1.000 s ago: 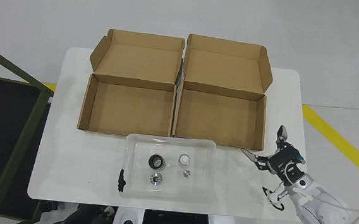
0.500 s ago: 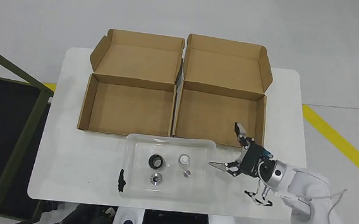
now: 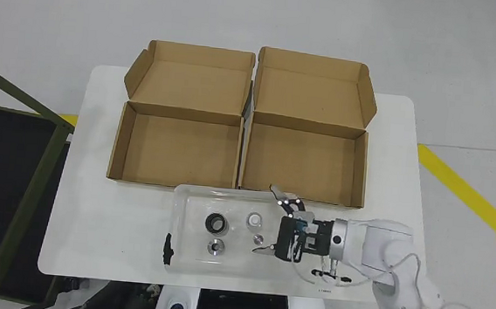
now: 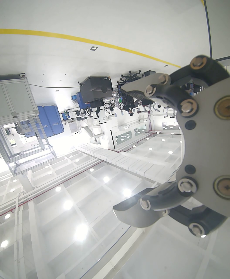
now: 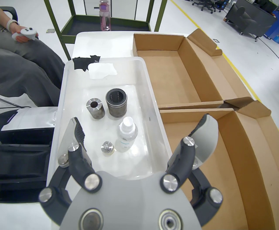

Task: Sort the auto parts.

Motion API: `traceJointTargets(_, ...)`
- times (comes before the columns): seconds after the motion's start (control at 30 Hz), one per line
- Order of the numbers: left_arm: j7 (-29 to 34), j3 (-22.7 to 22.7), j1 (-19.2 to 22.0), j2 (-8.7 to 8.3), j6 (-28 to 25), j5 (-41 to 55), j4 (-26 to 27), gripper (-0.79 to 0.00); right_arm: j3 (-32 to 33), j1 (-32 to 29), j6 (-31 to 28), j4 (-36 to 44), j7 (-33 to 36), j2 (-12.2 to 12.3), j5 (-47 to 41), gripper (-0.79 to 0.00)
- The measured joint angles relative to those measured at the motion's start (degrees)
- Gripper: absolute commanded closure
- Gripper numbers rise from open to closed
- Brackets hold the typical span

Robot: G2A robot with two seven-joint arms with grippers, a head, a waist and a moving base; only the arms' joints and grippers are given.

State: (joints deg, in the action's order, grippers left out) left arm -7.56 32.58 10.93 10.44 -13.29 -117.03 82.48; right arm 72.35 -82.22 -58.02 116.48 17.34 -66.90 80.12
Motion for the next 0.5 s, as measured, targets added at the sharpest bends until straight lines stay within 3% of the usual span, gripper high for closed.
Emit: traceJointTargets(0.5,0.0,0.0,0.0,0.0,0.0,0.0,0.0,-0.785,-7.0,2.4,0.2,-2.3,3.7,0.7,1.2,-0.785)
